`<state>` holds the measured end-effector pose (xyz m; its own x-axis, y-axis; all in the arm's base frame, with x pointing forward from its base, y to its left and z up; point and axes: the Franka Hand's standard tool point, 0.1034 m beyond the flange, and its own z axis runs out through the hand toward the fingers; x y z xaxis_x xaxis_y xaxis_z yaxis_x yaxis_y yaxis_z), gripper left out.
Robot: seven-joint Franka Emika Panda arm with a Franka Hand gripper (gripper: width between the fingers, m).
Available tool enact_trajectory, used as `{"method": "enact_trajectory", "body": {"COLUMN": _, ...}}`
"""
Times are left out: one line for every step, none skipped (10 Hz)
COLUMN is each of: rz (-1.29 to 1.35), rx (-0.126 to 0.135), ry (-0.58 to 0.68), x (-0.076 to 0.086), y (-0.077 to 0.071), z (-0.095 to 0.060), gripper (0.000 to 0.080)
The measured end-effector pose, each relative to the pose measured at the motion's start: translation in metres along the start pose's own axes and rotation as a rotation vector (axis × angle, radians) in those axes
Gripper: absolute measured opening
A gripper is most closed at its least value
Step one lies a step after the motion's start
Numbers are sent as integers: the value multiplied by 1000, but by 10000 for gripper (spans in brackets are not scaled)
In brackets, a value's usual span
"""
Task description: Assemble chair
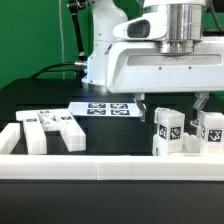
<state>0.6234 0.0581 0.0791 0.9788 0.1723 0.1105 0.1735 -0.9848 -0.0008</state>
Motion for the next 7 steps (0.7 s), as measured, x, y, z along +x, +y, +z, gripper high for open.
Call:
{"method": "enact_trajectory", "body": {"rz": -74, "rx": -7, "ry": -2, "x": 0, "y": 1, "z": 0, "gripper": 649}}
{"method": "enact_trajectory", "body": {"rz": -118, "rx": -12, "ry": -4, "x": 0, "y": 2, "z": 0, "gripper": 649}}
{"method": "enact_trajectory", "body": {"rz": -116, "rx": -12, "ry": -4, "x": 0, "y": 2, "z": 0, "gripper": 649}}
{"method": "enact_trajectory", "body": {"rz": -115, "rx": -12, "ry": -4, "x": 0, "y": 2, "z": 0, "gripper": 546}}
{"method": "enact_trajectory", "body": {"rz": -111, "rx": -12, "ry": -4, "x": 0, "y": 2, "z": 0, "gripper": 410}}
{"method": "enact_trajectory", "body": {"rz": -91, "rx": -12, "ry": -3, "x": 0, "y": 2, "z": 0, "gripper": 410}}
{"method": "enact_trajectory", "body": {"rz": -78, "rx": -12, "ry": -3, "x": 0, "y": 2, "z": 0, "gripper": 291}}
